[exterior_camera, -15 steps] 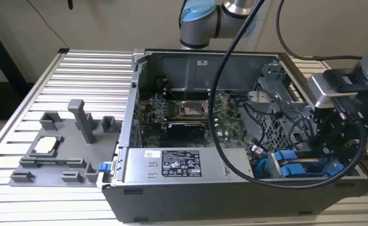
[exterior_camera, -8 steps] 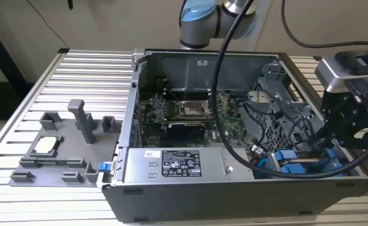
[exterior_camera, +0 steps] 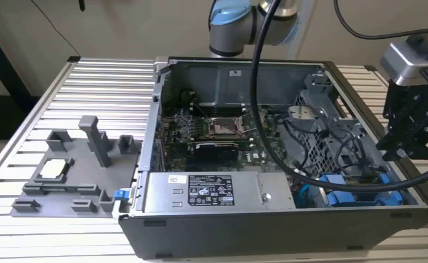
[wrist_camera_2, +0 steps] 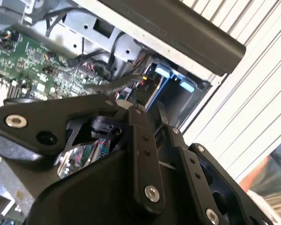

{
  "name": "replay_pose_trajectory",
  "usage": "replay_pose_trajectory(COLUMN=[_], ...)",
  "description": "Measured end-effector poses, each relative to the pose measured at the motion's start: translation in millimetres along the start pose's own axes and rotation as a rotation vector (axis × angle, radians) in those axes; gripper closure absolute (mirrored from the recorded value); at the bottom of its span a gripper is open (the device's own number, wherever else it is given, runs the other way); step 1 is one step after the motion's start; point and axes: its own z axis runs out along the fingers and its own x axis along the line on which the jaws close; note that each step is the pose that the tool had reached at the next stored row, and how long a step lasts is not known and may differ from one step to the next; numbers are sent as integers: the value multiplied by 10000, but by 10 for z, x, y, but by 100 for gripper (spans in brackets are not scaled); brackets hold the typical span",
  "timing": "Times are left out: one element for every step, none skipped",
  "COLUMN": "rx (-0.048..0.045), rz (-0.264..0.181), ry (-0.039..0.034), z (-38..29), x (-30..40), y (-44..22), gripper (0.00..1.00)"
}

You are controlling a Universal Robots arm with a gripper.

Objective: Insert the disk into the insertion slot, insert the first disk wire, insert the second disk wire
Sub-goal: 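Insert the first disk wire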

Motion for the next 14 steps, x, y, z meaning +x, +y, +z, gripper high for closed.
replay_pose_trajectory(rx=[0,0,0,0,0,0,-2,-4,-8,-10,-13,-15,-17,-19], rz=[0,0,0,-1,0,3,6,9,9,10,11,10,11,11], ry=[0,1,0,3,2,5,2,3,5,3,3,5,3,4], z=[0,0,0,-2,-1,-1,2,4,5,9,12,14,18,21], x=[0,0,0,-1,-4,-14,-28,-48,-74,-102,-136,-169,-204,-243], y=[0,0,0,0,0,0,1,2,2,4,5,6,7,8], gripper=[73,73,73,73,73,73,73,73,73,73,73,73,73,73])
